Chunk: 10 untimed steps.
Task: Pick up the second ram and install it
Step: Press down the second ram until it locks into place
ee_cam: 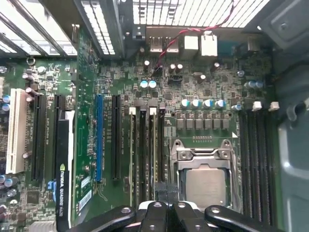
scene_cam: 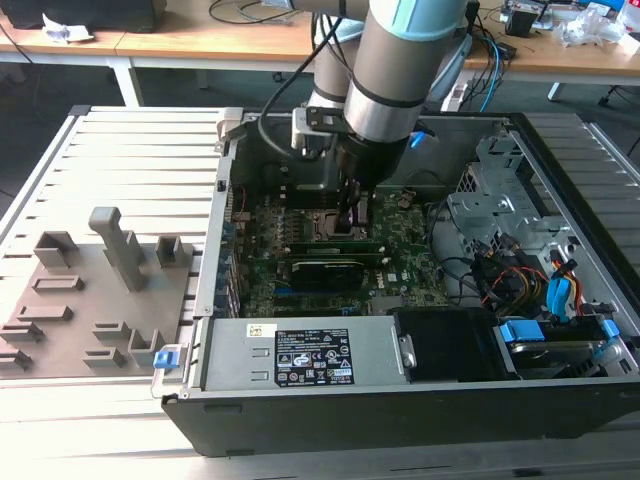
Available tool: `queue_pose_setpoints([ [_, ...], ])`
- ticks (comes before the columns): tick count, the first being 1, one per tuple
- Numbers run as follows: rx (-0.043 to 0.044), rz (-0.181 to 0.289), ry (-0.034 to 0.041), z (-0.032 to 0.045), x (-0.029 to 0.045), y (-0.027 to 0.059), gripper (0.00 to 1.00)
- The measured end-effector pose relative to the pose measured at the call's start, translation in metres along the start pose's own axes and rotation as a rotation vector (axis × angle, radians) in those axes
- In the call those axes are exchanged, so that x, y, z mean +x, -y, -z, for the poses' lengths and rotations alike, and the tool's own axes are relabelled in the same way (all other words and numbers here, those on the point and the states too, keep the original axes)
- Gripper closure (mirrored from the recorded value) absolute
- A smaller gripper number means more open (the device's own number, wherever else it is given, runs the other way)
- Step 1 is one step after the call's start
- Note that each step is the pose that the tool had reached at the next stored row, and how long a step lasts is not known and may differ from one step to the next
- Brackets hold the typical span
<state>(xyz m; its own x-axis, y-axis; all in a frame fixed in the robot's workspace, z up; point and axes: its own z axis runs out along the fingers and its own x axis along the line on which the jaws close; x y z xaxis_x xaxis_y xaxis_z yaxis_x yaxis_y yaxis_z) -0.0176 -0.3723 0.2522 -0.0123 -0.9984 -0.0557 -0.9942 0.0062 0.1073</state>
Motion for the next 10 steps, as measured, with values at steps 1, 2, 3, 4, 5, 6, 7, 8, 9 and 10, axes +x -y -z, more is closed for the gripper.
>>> queue_pose_setpoints([
  [1,-0.0001,0.000,-0.0001,0.0028,-0.0003,-0.0003,0.89],
  [2,0.0000,0.000,0.0001,0.0062,-0.0005,-0.0006,0.89],
  [3,-0.0001,0.000,-0.0002,0.0150,-0.0012,-0.0017,0.89],
  [4,0.0000,0.000,0.0000,0.0218,-0.0018,-0.0024,0.89],
  [5,0.0001,0.000,0.0001,0.0284,-0.0025,-0.0031,0.89],
  [6,0.0000,0.000,-0.0002,0.0324,-0.0028,-0.0036,0.89],
  [7,0.0000,0.000,0.0001,0.0340,-0.0029,-0.0037,0.89],
  [8,0.0001,0.000,0.0002,0.0341,-0.0029,-0.0037,0.89],
  [9,0.0000,0.000,-0.0001,0.0343,-0.0029,-0.0038,0.89],
  [10,0.0001,0.000,0.0000,0.0343,-0.0029,-0.0037,0.89],
])
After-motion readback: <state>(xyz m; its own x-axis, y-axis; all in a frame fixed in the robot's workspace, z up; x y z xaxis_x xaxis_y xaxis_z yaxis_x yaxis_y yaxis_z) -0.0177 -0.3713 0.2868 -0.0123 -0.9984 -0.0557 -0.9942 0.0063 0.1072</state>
